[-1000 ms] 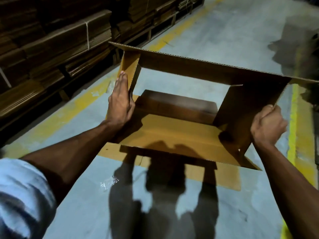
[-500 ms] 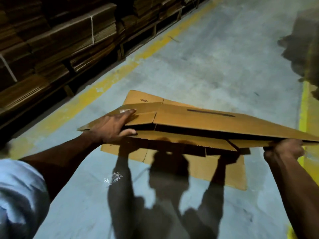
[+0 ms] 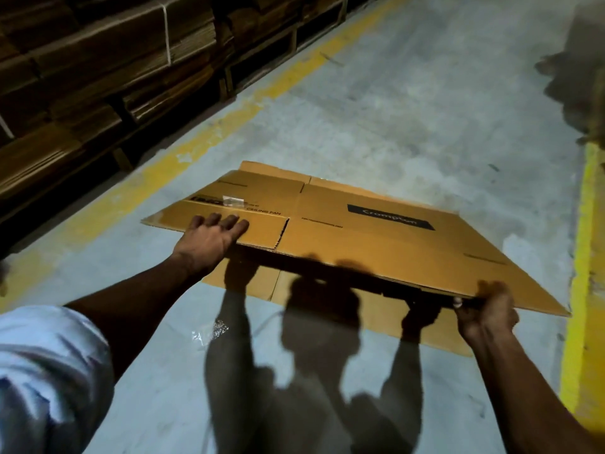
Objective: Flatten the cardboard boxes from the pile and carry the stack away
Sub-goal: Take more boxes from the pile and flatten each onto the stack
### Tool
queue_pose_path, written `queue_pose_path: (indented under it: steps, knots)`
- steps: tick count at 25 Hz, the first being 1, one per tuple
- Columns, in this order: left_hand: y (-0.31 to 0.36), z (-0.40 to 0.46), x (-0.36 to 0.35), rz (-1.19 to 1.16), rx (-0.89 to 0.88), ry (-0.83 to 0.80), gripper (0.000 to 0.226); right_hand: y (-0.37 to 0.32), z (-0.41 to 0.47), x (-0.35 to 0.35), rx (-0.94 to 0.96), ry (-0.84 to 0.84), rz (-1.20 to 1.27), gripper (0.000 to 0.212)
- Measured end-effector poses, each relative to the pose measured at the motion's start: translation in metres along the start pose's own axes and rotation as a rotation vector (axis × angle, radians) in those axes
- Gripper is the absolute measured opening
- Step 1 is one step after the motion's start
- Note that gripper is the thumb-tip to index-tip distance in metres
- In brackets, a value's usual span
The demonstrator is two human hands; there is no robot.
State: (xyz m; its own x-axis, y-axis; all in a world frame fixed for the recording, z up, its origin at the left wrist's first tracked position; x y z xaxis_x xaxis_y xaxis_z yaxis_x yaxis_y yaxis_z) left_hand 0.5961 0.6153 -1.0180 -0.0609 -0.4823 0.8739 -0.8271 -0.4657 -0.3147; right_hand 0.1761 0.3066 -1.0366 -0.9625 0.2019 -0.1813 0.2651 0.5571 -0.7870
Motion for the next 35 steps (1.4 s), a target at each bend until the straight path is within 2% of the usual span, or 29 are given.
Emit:
queue_pose_path:
  steps: [3, 6, 9, 12, 15, 17, 18, 19, 20, 22, 23, 25, 30, 35]
  knots:
    - [-0.003, 0.013, -0.014, 0.061, 0.099, 0.001, 0.077, 0.033, 0.017, 0.017, -0.046, 0.096, -0.177, 0.025]
    - [0.016, 0.020, -0.027, 0.072, 0.113, -0.047, 0.078, 0.045, 0.028, 0.030, -0.026, 0.148, -0.155, 0.026]
    - [0.027, 0.023, -0.042, 0.057, 0.122, -0.090, 0.090, 0.050, 0.032, 0.034, -0.044, 0.120, -0.184, 0.024]
    - [0.035, 0.026, -0.053, 0.031, 0.101, -0.097, 0.097, 0.056, 0.035, 0.038, -0.052, 0.113, -0.190, 0.043]
    - [0.037, 0.025, -0.062, -0.006, 0.082, -0.132, 0.098, 0.065, 0.036, 0.046, -0.079, 0.151, -0.269, 0.022]
    - [0.039, 0.025, -0.062, -0.058, 0.065, -0.130, 0.089, 0.066, 0.030, 0.055, -0.079, 0.224, -0.469, 0.012]
    - [0.039, 0.024, -0.059, -0.059, 0.067, -0.119, 0.089, 0.058, 0.024, 0.056, -0.031, 0.263, -0.690, 0.011]
    - [0.040, 0.023, -0.053, -0.052, 0.072, -0.097, 0.091, 0.045, 0.017, 0.047, 0.097, 0.269, -0.919, 0.019]
    - [0.041, 0.021, -0.045, -0.063, 0.077, -0.053, 0.093, 0.035, 0.011, 0.024, 0.296, 0.175, -1.106, 0.028]
    - [0.042, 0.016, -0.017, -0.132, 0.068, 0.072, 0.097, 0.032, -0.023, -0.040, 0.735, -0.210, -1.349, 0.041]
    - [0.042, 0.014, 0.000, -0.160, 0.054, 0.134, 0.099, 0.035, -0.043, -0.065, 0.877, -0.360, -1.455, 0.046]
    - [0.043, 0.007, 0.037, -0.177, 0.032, 0.214, 0.100, 0.023, -0.075, -0.105, 1.087, -0.461, -1.634, 0.054]
    - [0.029, -0.023, 0.141, -0.185, 0.023, 0.313, 0.091, -0.053, -0.159, -0.169, 1.230, -0.445, -1.767, 0.070]
    - [0.005, -0.078, 0.323, -0.143, -0.087, 0.489, 0.087, -0.191, -0.266, -0.195, 1.347, -0.304, -1.716, 0.070]
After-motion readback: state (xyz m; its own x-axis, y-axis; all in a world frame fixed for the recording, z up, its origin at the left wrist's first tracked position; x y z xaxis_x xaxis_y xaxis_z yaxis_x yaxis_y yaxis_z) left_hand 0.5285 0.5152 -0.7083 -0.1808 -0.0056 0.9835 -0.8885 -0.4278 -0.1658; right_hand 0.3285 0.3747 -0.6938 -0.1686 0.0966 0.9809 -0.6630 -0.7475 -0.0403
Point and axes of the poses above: each hand's wrist, its own z-axis towards the middle knuckle, its own x-axis out of the back of the hand, y = z × x, the point moved 10 cm from there along z, towards the middle knuckle, and after that the axes turned 5 degrees about -y, right-handed, at the moved point
